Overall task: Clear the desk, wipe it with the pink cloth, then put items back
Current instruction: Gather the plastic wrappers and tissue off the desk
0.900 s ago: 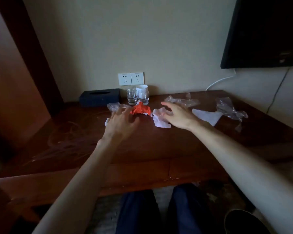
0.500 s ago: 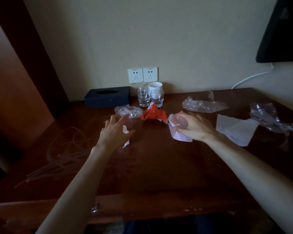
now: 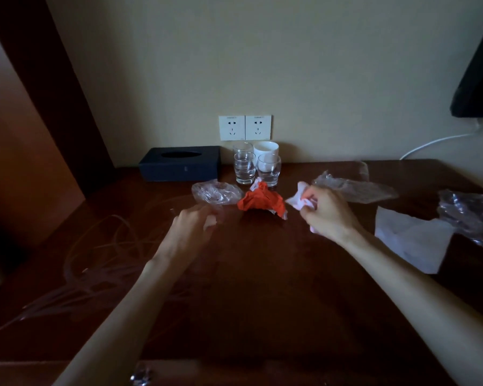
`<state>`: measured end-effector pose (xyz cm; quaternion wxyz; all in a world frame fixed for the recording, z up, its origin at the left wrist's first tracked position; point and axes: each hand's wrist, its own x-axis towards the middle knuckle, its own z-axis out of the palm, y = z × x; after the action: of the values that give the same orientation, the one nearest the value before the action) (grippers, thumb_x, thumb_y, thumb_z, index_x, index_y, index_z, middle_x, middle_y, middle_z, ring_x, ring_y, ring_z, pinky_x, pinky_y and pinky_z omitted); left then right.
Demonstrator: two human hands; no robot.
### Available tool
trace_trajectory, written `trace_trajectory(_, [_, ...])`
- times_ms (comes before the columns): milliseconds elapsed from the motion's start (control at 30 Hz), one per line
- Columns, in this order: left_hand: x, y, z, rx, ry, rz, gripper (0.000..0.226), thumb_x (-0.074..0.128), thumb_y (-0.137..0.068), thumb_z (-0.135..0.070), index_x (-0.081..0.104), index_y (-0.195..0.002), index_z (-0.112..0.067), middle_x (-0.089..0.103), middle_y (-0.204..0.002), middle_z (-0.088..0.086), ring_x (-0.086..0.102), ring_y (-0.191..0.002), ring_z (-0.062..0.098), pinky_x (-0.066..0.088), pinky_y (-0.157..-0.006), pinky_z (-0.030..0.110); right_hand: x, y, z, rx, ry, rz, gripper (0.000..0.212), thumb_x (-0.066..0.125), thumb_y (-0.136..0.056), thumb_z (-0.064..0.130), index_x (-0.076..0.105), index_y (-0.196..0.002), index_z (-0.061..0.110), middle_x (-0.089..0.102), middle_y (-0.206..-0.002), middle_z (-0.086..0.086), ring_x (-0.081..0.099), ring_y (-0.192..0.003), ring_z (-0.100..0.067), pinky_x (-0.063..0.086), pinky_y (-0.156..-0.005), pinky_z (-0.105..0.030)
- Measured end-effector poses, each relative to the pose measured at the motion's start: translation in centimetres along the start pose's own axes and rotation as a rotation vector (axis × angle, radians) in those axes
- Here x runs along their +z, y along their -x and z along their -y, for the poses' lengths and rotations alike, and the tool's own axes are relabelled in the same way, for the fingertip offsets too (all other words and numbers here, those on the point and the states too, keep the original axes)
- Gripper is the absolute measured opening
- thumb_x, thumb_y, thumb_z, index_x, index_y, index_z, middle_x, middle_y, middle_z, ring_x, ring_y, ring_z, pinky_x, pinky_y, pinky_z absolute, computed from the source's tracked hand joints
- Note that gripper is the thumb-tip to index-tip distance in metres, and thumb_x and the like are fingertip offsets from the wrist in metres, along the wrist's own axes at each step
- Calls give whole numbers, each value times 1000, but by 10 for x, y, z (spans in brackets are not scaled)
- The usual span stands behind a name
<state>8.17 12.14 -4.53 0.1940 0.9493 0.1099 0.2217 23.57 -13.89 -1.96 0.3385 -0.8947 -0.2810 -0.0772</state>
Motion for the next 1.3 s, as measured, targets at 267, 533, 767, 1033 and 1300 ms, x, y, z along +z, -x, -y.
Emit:
trace_trajectory(267, [-23, -26, -12, 25, -127, -3, 57, 75, -88, -24, 54, -140, -25, 58, -133, 4, 64, -109, 27, 54, -81, 37, 55, -76, 54, -16, 311, 210, 27, 53, -92, 35, 61, -117, 30, 58, -131, -5, 65, -109, -38, 49, -82, -40])
trace_trajectory(533, [11, -107, 8, -3, -187, 246, 73, 74, -88, -20, 39, -151, -34, 44, -143, 7, 56, -121, 30, 52, -93, 37, 89, -87, 29, -68, 238, 242, 34, 61, -73, 66, 57, -92, 38, 57, -109, 23, 67, -100, -19, 51, -80, -37])
trace_trajectory(767, [53, -140, 21, -181, -334, 356, 42, 56, -99, -17, 53, -141, -17, 48, -138, 15, 53, -124, 36, 50, -98, 43, 91, -94, 17, -55, 192, 320, 32, 66, -72, 60, 55, -99, 47, 58, -102, 23, 64, -101, -18, 46, -78, -35])
trace_trajectory(1033, [42, -88, -35, -100, -380, 191, 31, 55, -99, -13, 62, -130, -13, 54, -131, 14, 60, -117, 35, 52, -94, 41, 75, -66, 36, 82, 90, 194, 39, 79, -67, 49, 70, -105, 42, 73, -109, 5, 68, -105, -25, 42, -73, -27])
trace_trajectory(1300, [-14, -1, -116, 113, -91, -124, 18, 69, -85, -6, 69, -98, -18, 65, -95, 6, 68, -75, 28, 59, -65, 42, -53, 41, 41, -66, 17, -61, 24, 74, -70, 42, 67, -91, 36, 74, -90, 15, 70, -93, -11, 52, -75, -29])
